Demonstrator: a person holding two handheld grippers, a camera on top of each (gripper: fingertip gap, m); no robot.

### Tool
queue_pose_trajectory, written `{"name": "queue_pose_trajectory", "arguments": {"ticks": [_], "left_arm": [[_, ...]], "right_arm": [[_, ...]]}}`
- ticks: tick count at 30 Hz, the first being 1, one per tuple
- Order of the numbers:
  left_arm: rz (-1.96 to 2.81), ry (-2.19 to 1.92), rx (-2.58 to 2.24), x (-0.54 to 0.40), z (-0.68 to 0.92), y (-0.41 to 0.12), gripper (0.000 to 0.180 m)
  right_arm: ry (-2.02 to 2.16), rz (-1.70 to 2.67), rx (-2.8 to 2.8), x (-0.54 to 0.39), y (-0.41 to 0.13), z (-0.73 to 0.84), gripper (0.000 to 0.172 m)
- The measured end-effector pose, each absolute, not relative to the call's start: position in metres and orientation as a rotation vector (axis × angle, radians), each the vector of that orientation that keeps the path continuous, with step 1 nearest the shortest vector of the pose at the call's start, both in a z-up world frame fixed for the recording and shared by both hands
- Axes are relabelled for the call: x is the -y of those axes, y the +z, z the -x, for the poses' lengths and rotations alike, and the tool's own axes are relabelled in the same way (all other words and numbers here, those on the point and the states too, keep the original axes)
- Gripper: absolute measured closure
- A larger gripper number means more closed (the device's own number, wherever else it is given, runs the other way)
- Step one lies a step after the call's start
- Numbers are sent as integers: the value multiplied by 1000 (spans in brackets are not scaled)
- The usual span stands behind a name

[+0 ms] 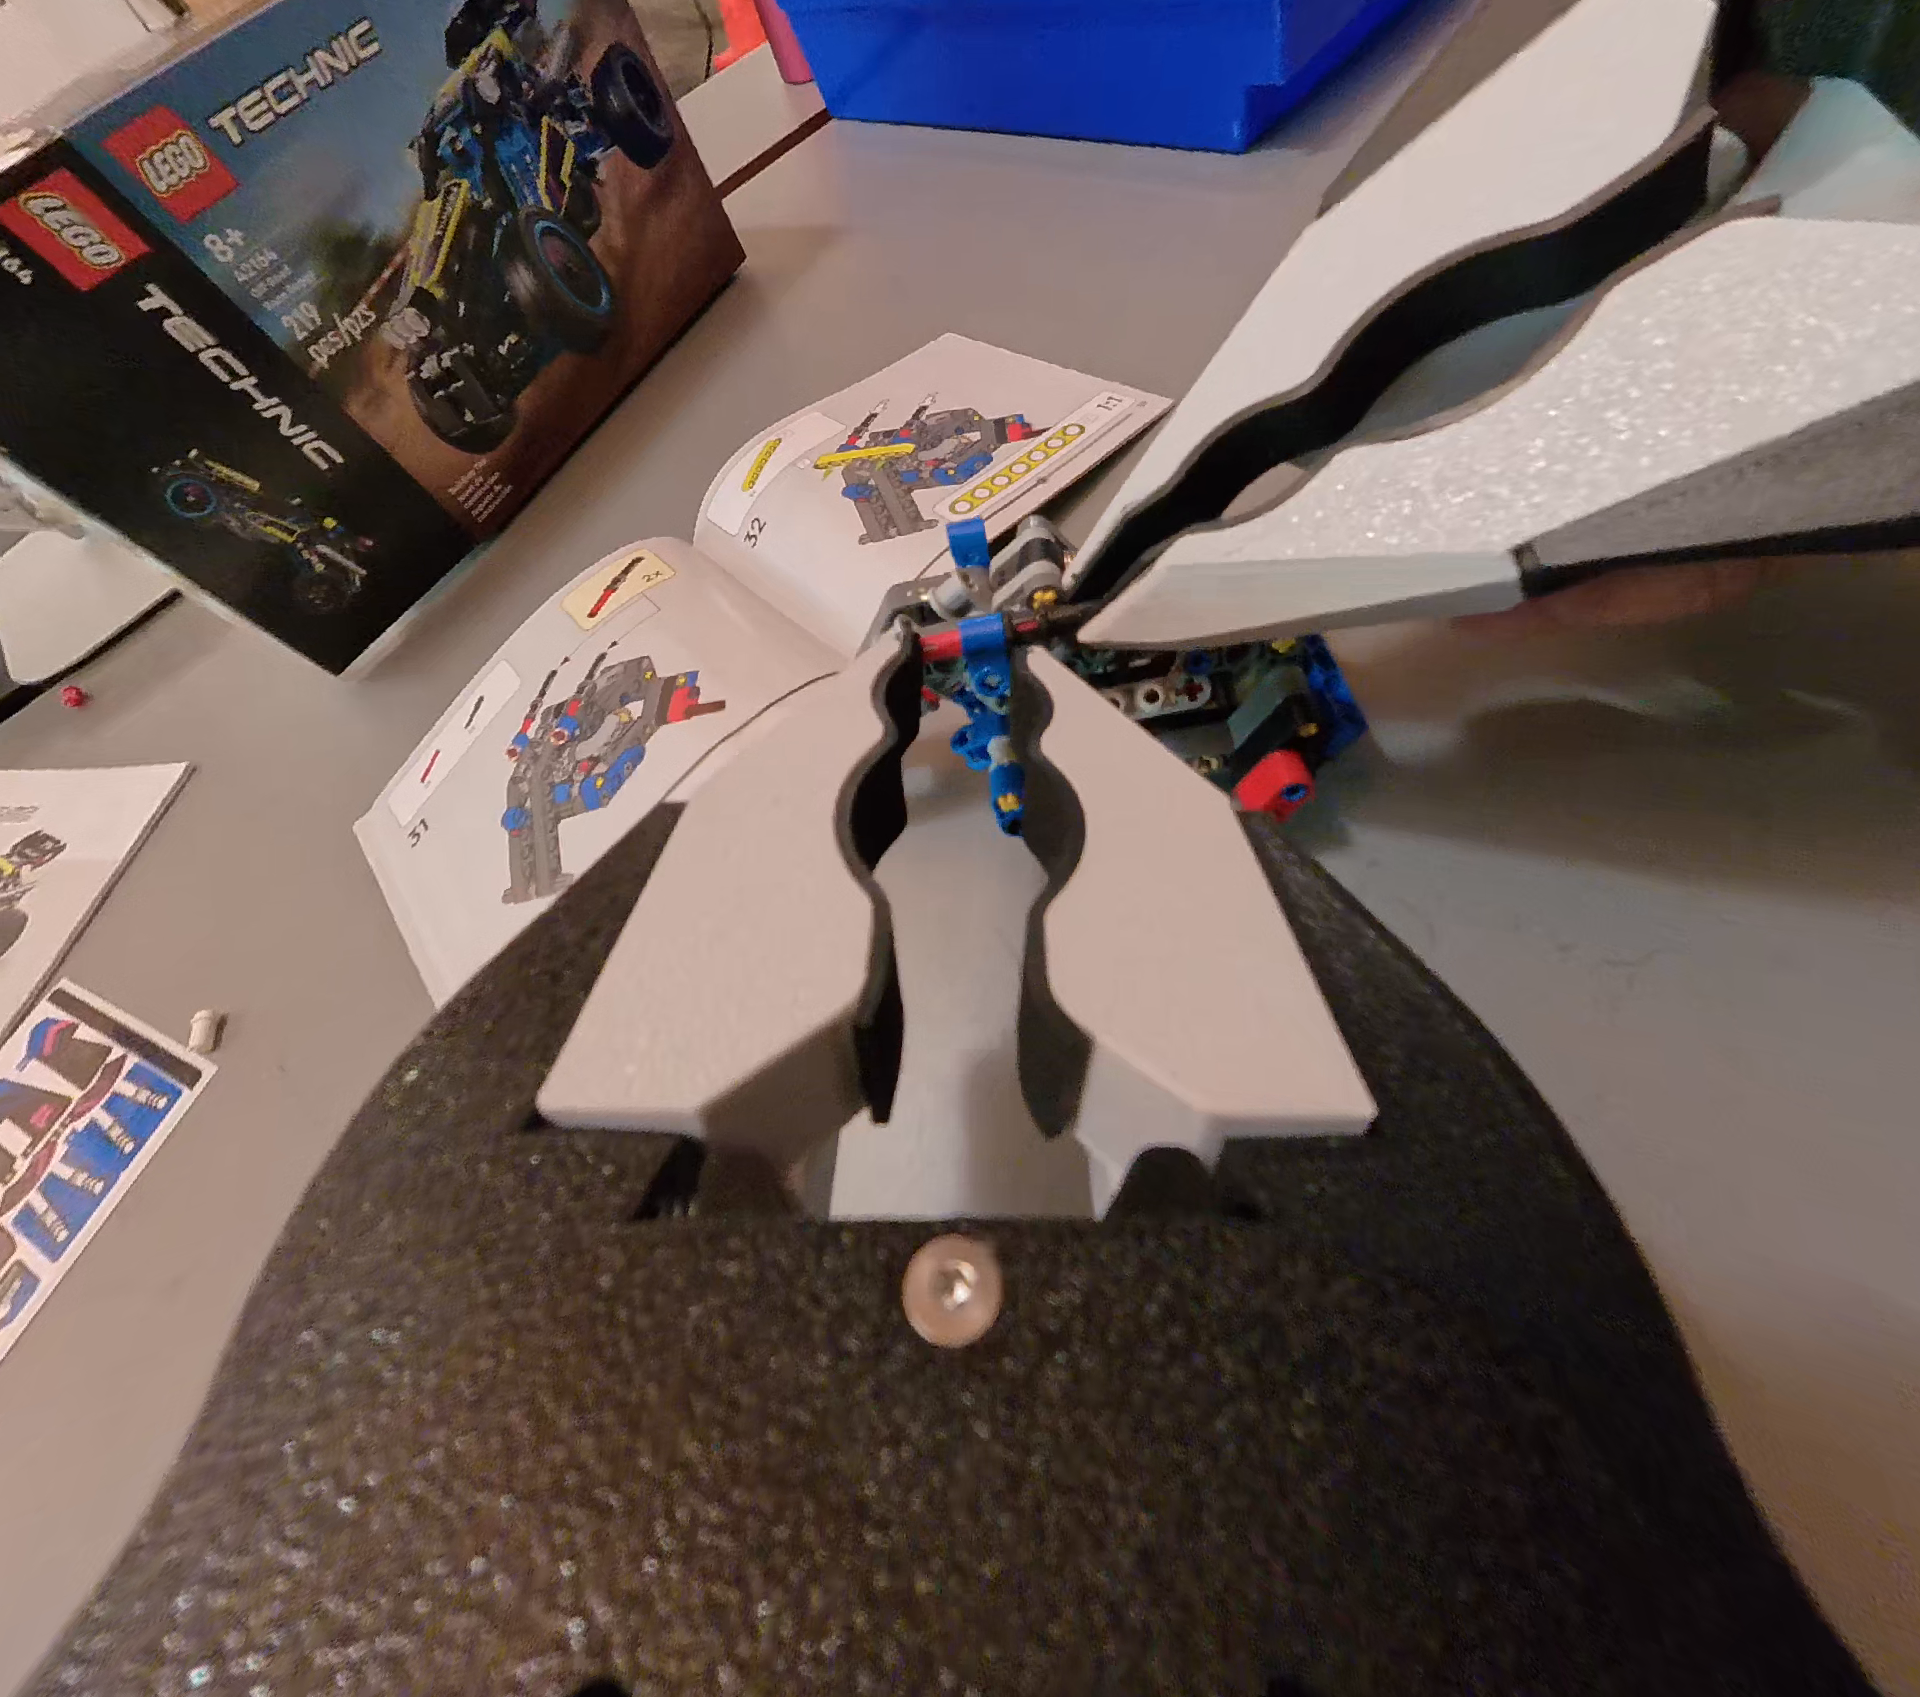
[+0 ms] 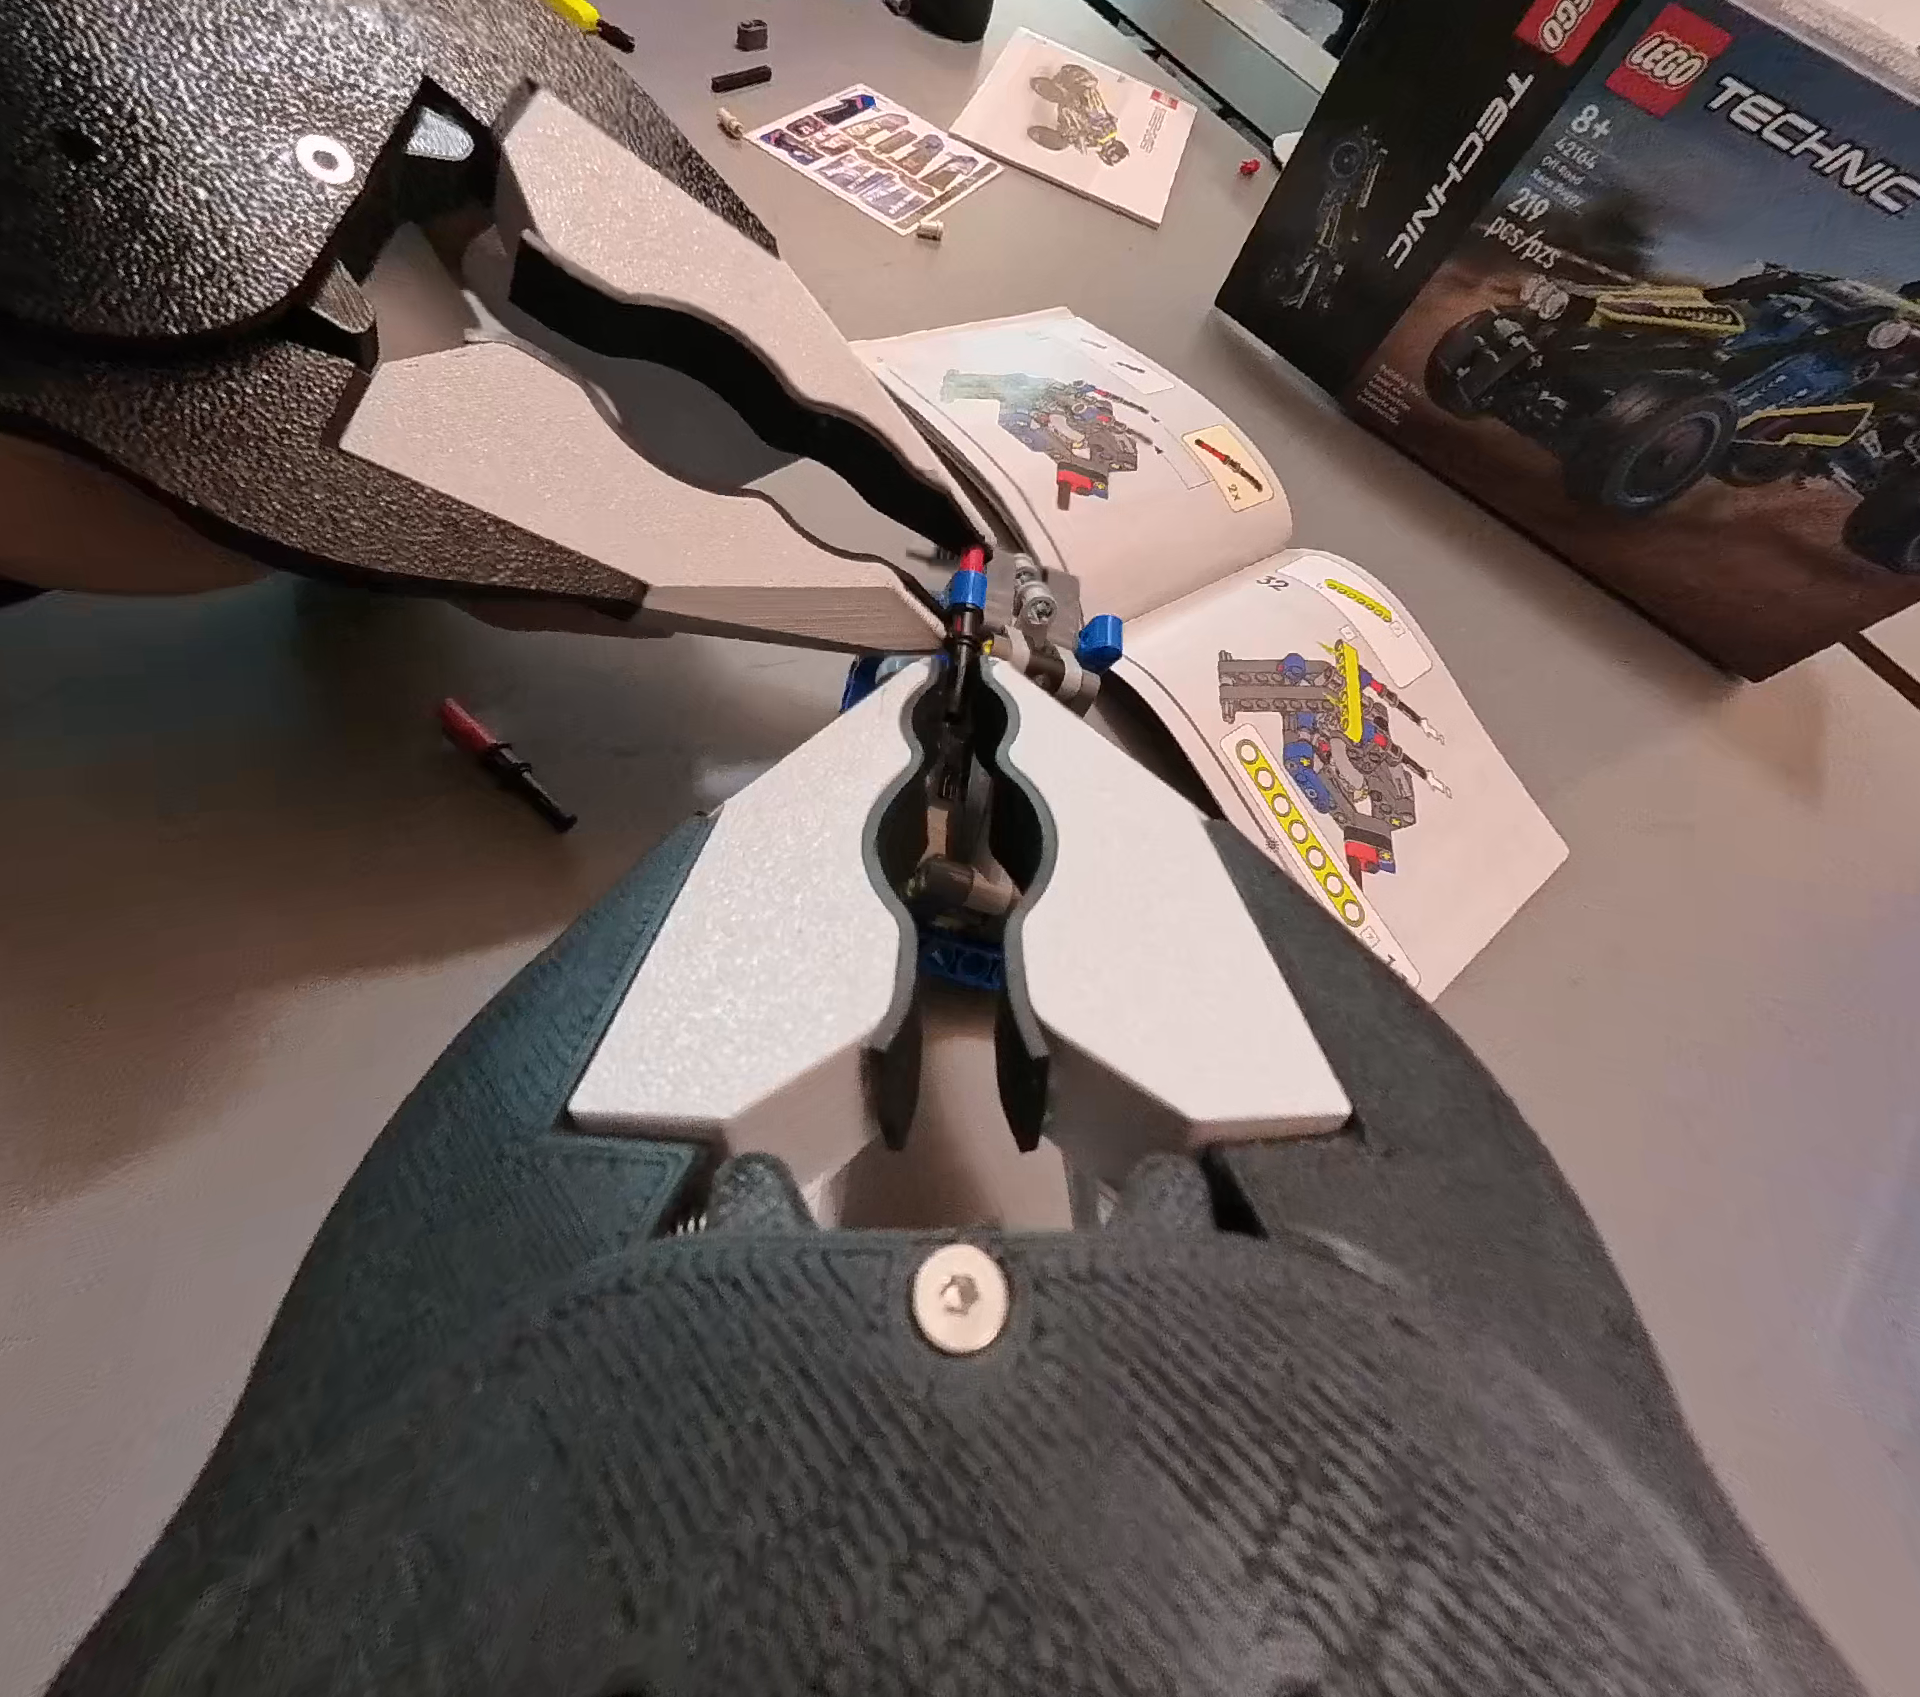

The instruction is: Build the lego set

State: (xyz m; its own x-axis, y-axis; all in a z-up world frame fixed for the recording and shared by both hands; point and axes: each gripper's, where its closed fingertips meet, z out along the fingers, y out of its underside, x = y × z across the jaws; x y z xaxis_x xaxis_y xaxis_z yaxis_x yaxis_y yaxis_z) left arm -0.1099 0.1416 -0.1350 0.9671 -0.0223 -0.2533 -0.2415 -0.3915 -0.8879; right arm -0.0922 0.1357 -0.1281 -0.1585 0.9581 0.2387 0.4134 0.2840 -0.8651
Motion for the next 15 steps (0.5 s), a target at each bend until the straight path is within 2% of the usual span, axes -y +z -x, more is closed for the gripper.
{"name": "queue_pose_trajectory", "arguments": {"ticks": [15], "left_arm": [[1967, 136, -123, -140, 111, -134, 166]], "right_arm": [[850, 1344, 1646, -136, -125, 95, 170]]}}
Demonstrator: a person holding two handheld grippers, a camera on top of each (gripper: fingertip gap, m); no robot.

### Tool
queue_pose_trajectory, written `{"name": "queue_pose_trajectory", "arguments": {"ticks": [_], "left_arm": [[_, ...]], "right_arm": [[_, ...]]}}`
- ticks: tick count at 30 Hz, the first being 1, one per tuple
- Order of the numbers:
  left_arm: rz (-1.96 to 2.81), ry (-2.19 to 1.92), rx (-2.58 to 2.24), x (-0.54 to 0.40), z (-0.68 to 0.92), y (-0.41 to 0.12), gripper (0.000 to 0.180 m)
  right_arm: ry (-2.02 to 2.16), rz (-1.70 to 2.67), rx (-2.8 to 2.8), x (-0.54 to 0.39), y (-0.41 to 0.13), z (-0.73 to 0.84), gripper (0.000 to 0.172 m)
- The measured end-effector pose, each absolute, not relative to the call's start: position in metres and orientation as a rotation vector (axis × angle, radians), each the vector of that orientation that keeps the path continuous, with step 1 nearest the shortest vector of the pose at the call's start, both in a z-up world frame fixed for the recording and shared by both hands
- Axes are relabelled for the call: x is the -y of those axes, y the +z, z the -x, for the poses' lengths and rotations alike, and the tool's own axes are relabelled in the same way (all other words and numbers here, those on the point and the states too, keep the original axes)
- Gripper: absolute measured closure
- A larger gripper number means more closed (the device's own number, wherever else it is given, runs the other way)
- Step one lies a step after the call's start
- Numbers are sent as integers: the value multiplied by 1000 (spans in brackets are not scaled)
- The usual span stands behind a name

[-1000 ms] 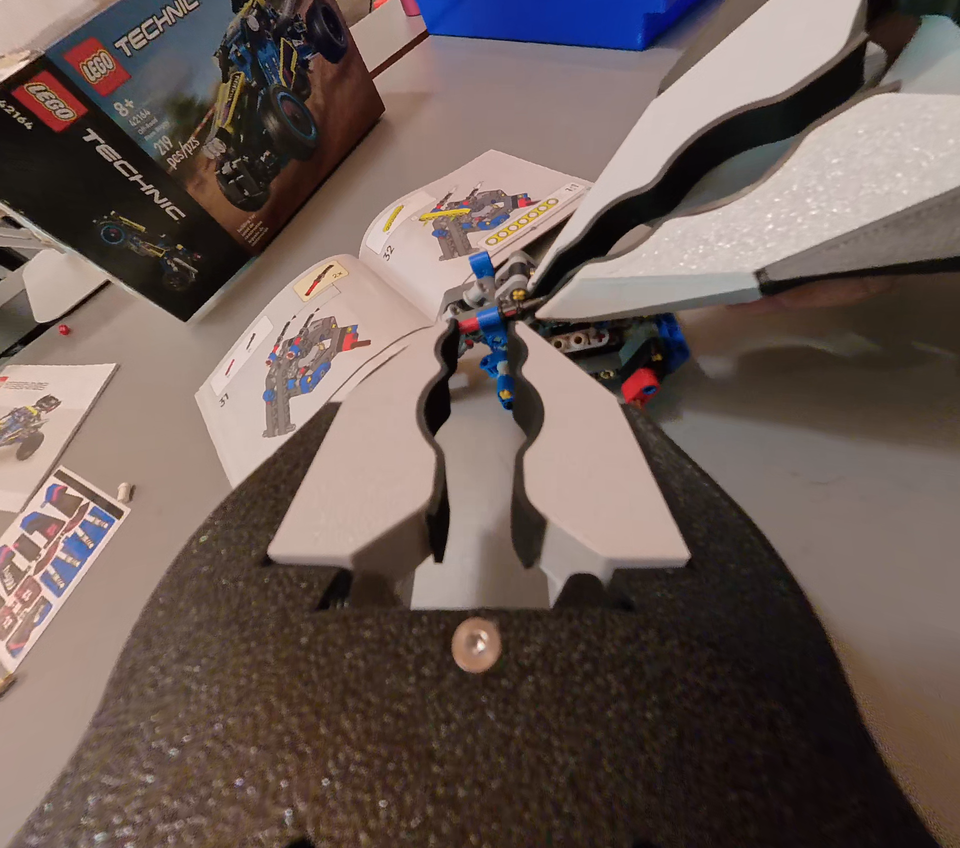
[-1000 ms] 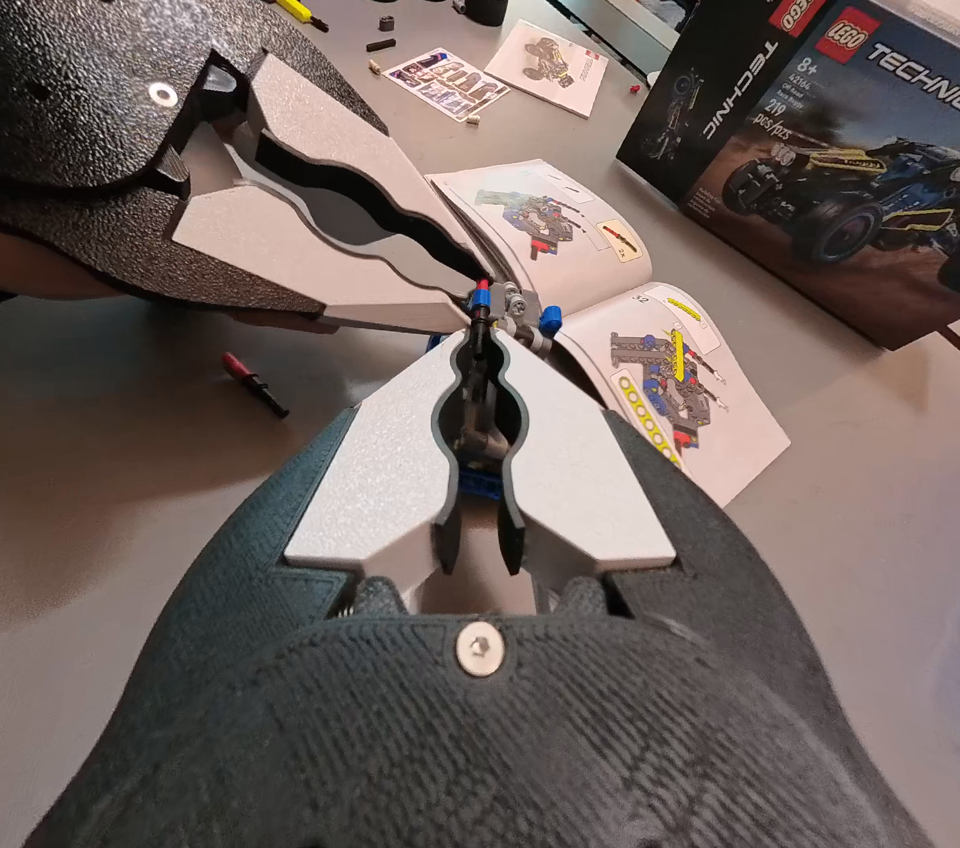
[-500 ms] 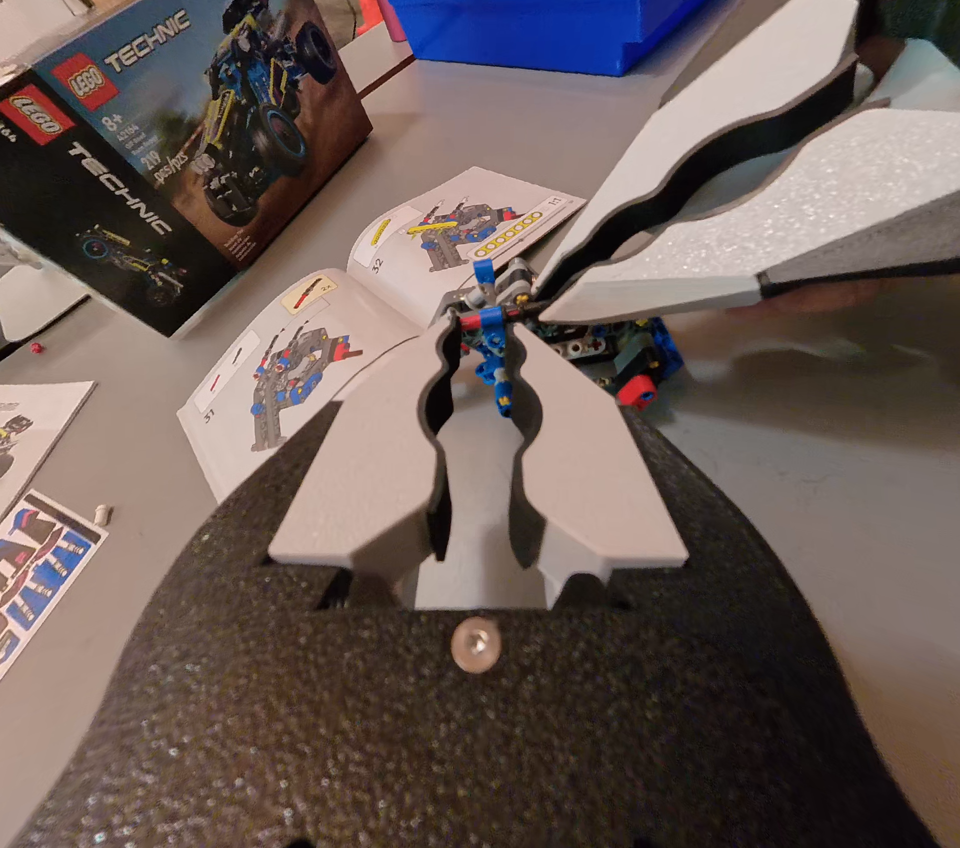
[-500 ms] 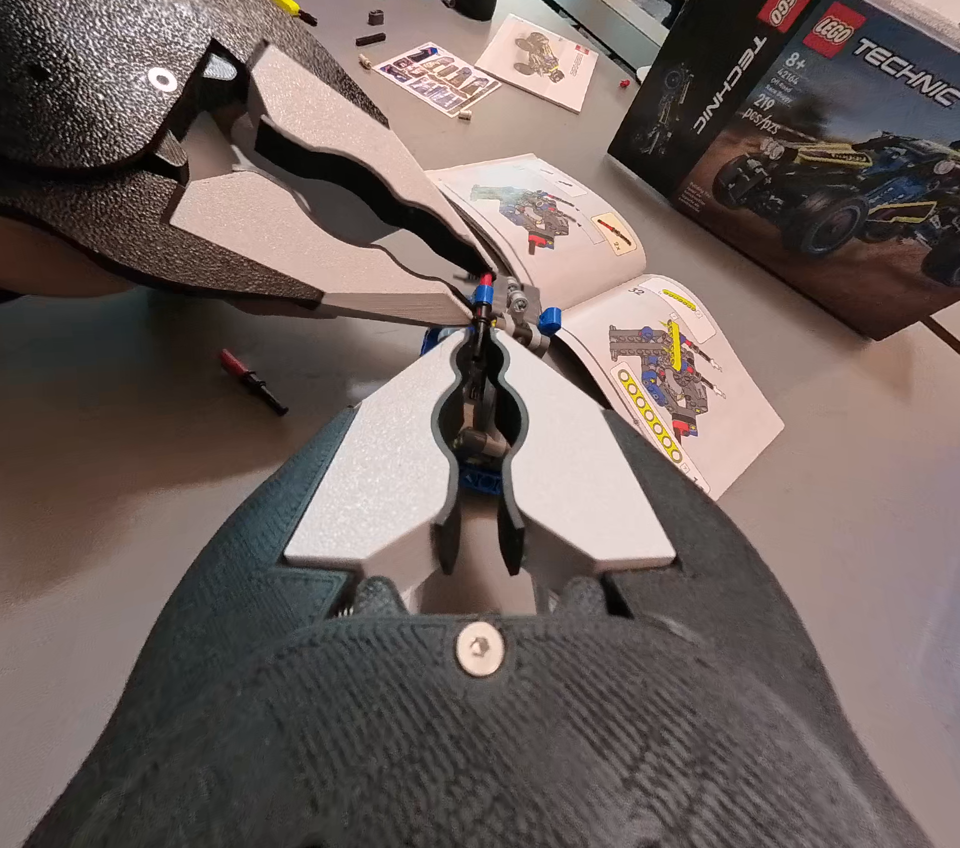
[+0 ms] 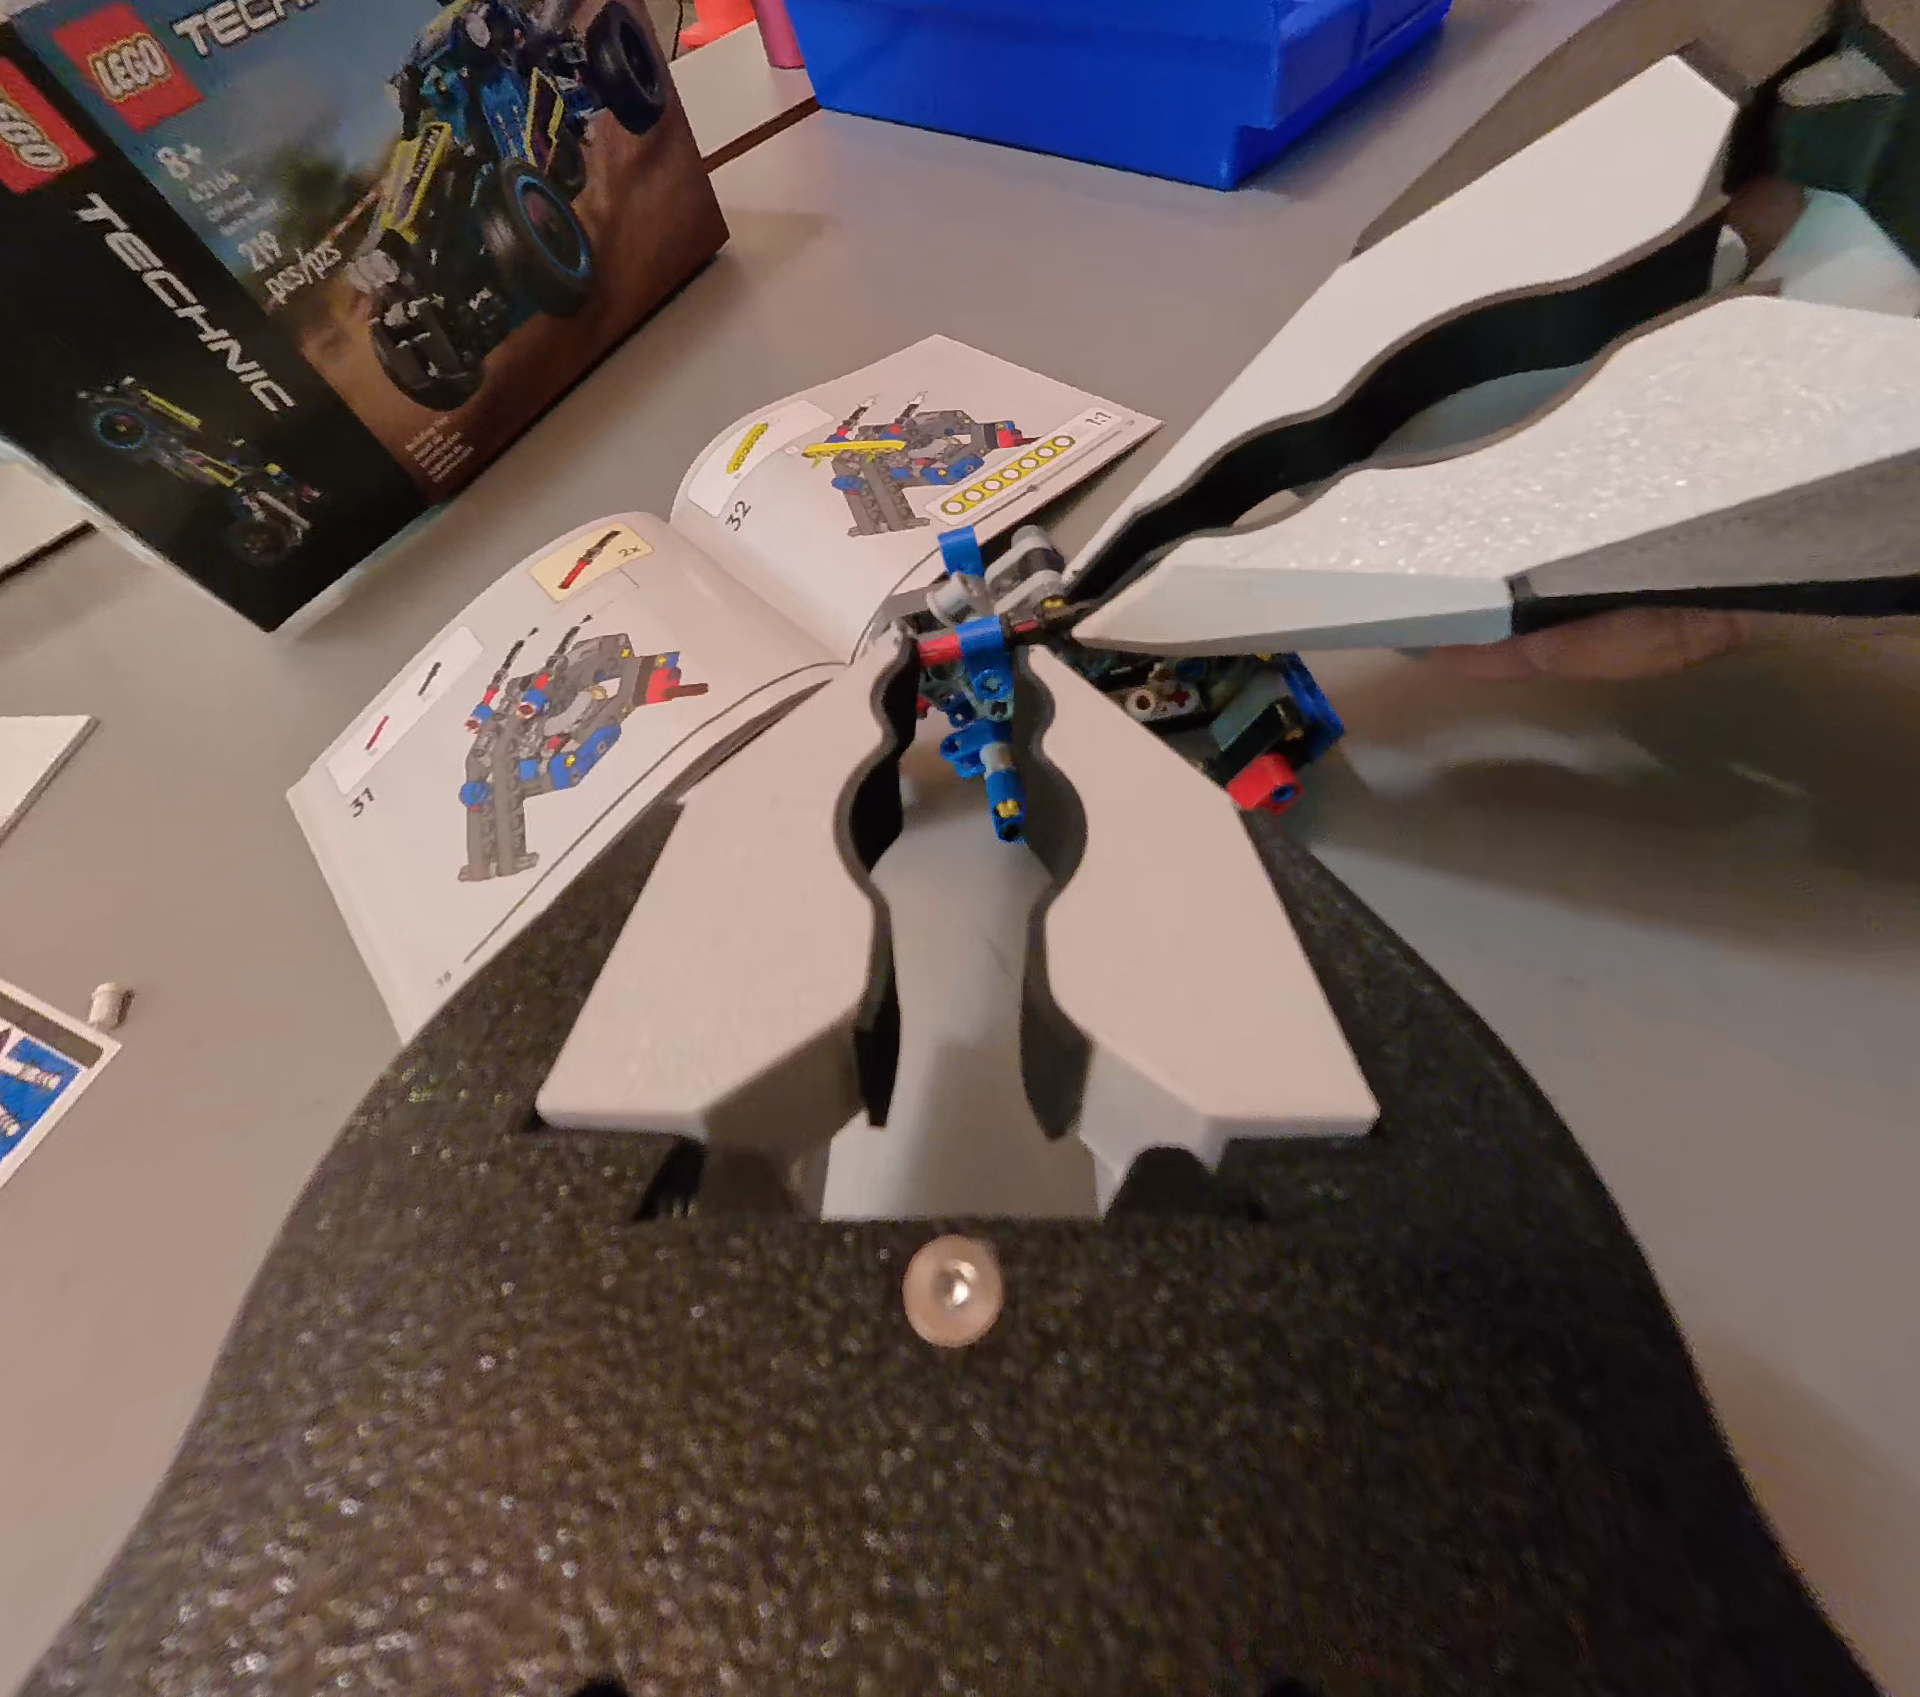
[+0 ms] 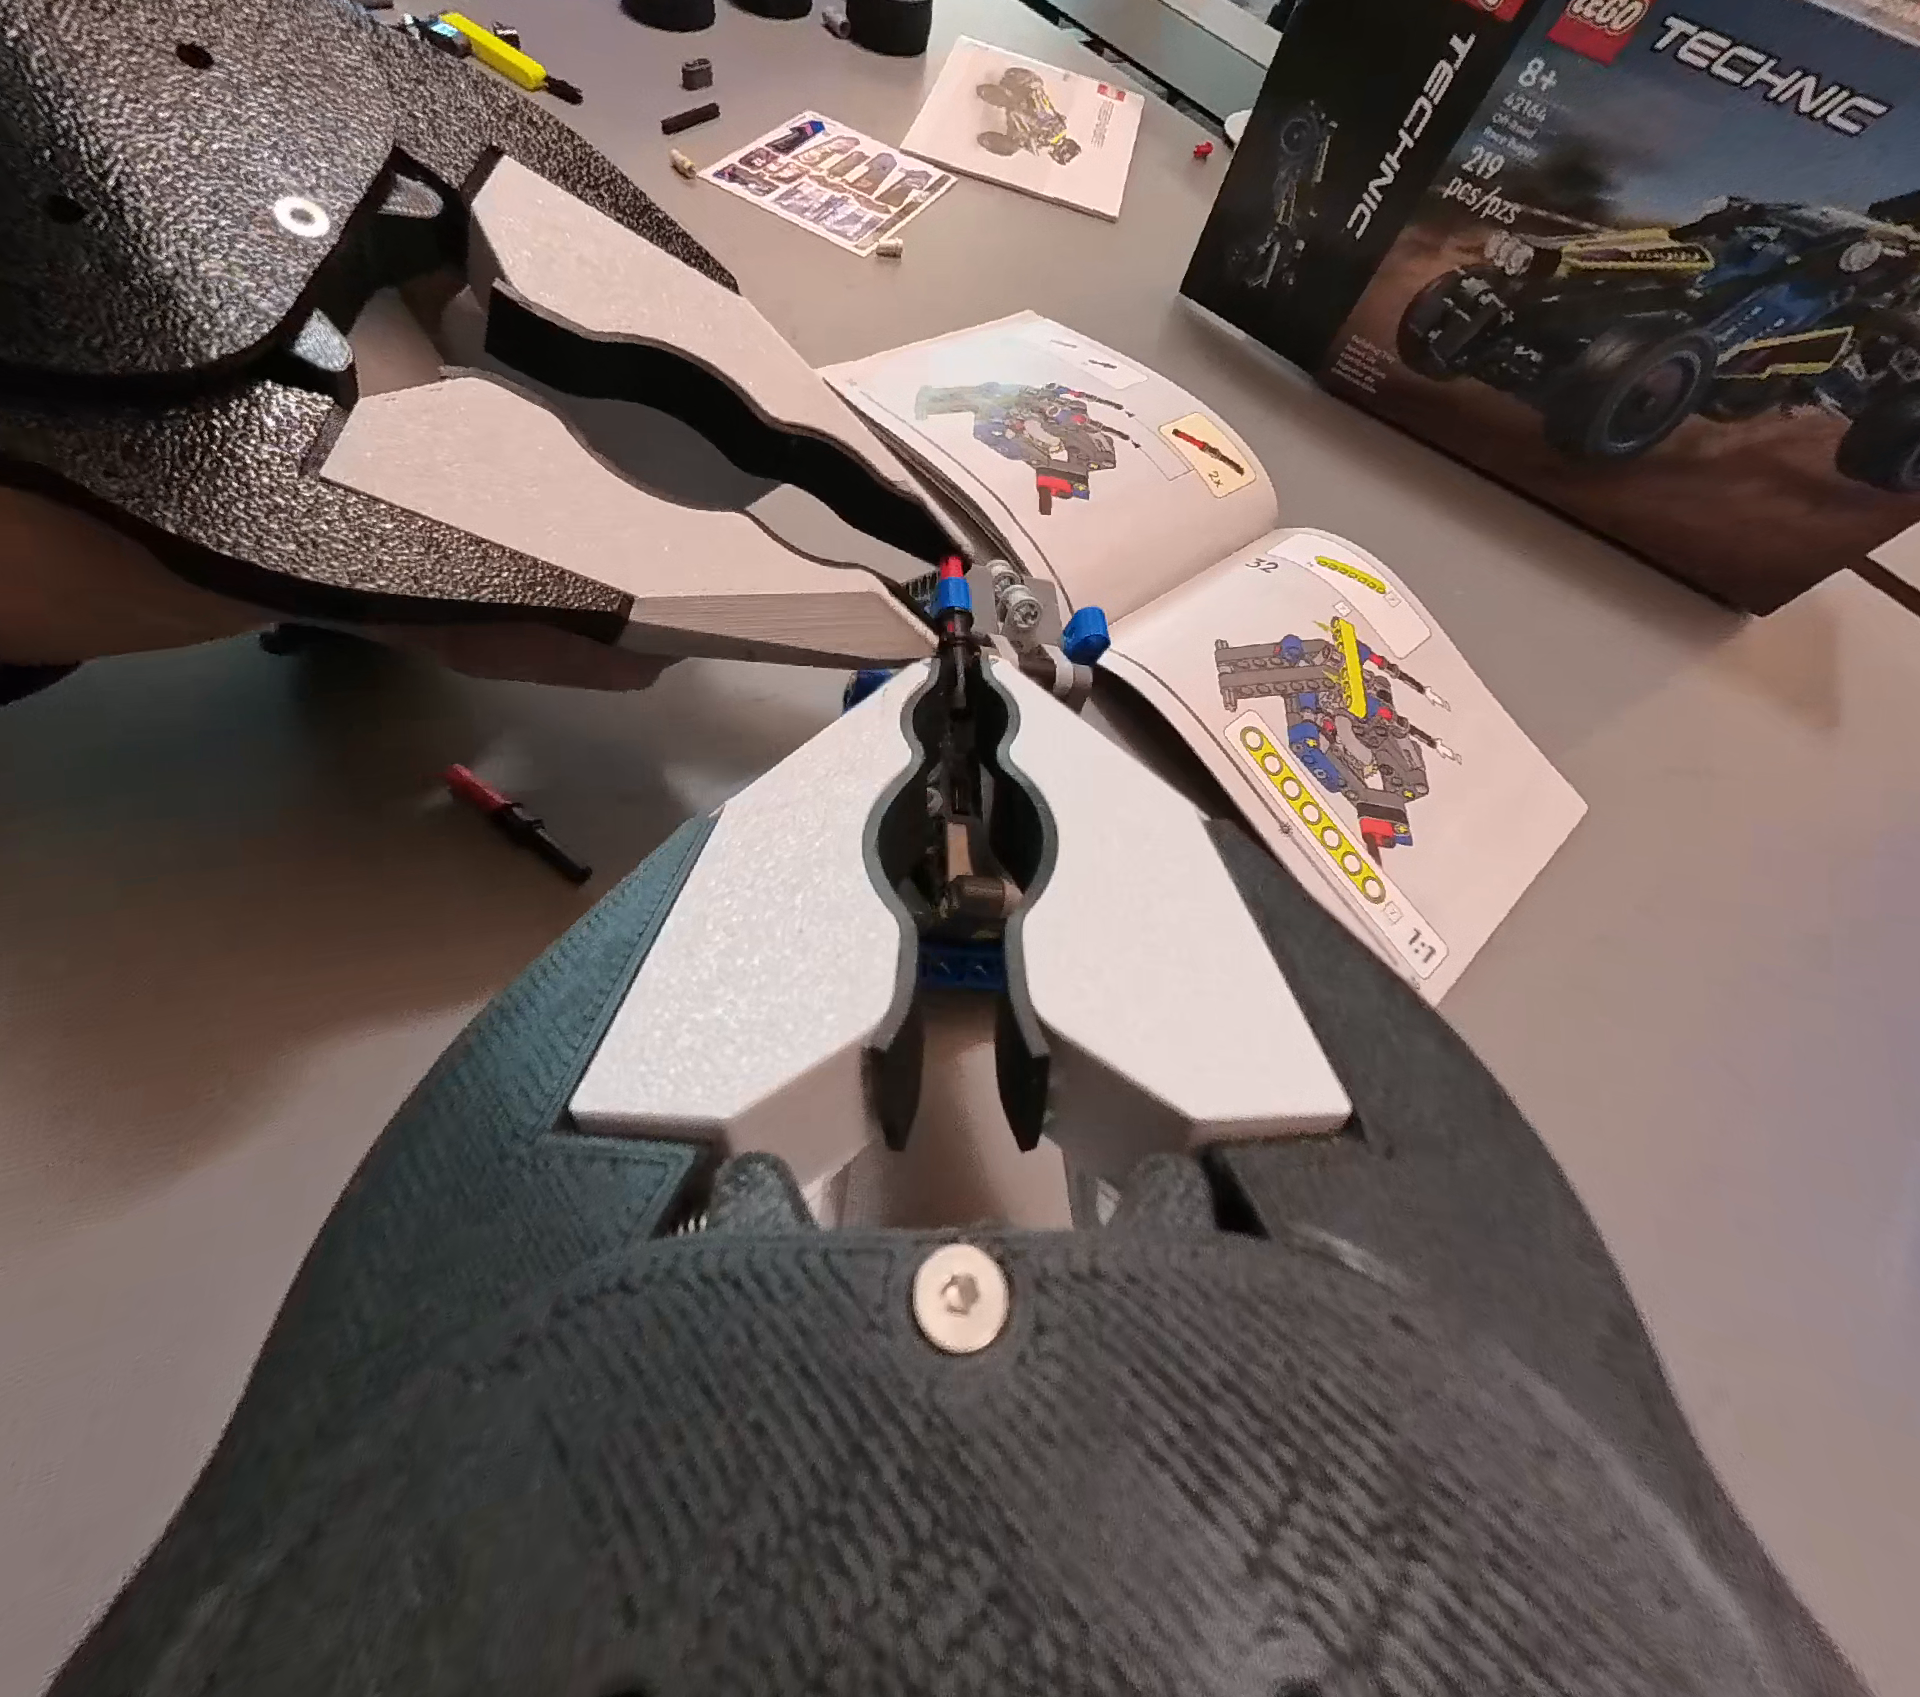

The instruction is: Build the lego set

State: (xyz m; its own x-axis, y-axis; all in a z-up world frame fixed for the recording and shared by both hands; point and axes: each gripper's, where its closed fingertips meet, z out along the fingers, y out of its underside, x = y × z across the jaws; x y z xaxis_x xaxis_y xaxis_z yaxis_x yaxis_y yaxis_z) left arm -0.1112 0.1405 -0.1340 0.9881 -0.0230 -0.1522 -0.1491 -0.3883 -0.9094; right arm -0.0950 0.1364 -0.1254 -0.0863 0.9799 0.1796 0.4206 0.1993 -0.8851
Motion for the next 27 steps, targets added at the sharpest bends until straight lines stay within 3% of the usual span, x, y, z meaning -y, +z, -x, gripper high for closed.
{"name": "queue_pose_trajectory", "arguments": {"ticks": [27], "left_arm": [[1954, 29, -102, -139, 111, -131, 167]], "right_arm": [[790, 1397, 1628, -135, -123, 94, 170]]}}
